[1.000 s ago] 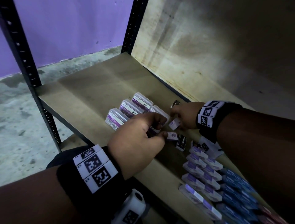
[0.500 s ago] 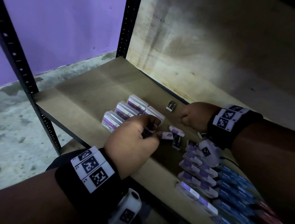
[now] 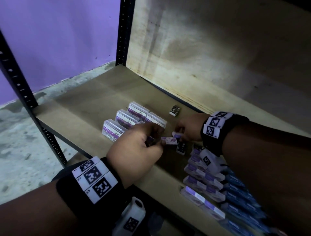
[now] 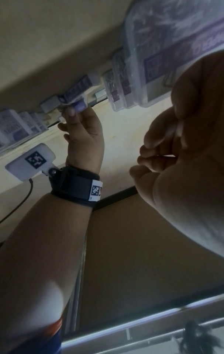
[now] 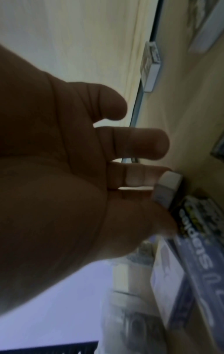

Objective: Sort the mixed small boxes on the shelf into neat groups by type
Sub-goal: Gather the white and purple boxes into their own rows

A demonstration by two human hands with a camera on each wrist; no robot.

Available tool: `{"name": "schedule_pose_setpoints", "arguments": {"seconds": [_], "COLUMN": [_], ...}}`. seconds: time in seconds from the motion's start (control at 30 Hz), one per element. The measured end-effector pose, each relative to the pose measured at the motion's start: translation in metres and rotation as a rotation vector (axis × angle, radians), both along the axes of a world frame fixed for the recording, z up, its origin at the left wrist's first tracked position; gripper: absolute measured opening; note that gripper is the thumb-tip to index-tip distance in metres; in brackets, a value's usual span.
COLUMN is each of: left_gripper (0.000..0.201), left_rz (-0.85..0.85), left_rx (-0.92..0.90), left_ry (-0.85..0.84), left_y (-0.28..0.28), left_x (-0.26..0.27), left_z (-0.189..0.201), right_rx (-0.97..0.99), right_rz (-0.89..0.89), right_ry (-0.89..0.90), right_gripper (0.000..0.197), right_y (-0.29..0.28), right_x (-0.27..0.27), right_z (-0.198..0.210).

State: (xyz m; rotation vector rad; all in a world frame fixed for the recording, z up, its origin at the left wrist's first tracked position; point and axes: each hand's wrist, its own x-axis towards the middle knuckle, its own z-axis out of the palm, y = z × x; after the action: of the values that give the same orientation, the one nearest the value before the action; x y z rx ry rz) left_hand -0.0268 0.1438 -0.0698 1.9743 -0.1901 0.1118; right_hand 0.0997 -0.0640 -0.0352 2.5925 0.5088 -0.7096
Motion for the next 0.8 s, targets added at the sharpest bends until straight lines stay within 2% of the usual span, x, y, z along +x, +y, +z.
{"name": "schedule_pose_setpoints", "arguments": {"seconds": [0.07,0.2,0.3,0.43,0.53,0.6,0.73,0.8], "left_gripper": [0.031,0.03,0.03,0.029,0.025,0.023,0.035,0.044], "left_rz": [-0.007,-0.02,-0.068,-0.095,-0.115,-0.145,-0.225,-0.247], "left_rx": [-0.001,0.039,0.022,0.075,0.167,0.234,0.452,0.567], "left_ry": [-0.001,-0.003,0.026,0.035,-0.016,-0.041,-0.08,-0.105], "left_y": [0.001,0.0,-0.002,-0.006,-0.008,-0.011,-0.02,-0.027], "left_x": [0.001,0.003,0.006,0.005,0.001,-0.003,-0.009,-0.011], "left_z": [0.0,-0.002,-0.004,-0.002,0.004,0.009,0.015,0.017], "right_rx": [-0.027,0.013,0.192,0.44,0.586,0.667,0.66,0.692], "right_rz": [0.014,0.032,-0.038,-0.228,-0.34,-0.416,-0.37,-0.354], "right_ry": [0.027,-0.01,-0.08,-0.148,-0.173,-0.197,-0.255,-0.277], "right_gripper": [0.034,0.035,0.025,0.016,0.016,0.008,0.024,0.022], "right_y": [0.002,-0.004,-0.014,-0.035,-0.049,-0.062,-0.076,-0.081], "right_x": [0.003,-0.002,-0.017,-0.056,-0.088,-0.109,-0.148,-0.165], "right_z": [0.001,0.011,0.024,0.041,0.049,0.051,0.049,0.047]}}
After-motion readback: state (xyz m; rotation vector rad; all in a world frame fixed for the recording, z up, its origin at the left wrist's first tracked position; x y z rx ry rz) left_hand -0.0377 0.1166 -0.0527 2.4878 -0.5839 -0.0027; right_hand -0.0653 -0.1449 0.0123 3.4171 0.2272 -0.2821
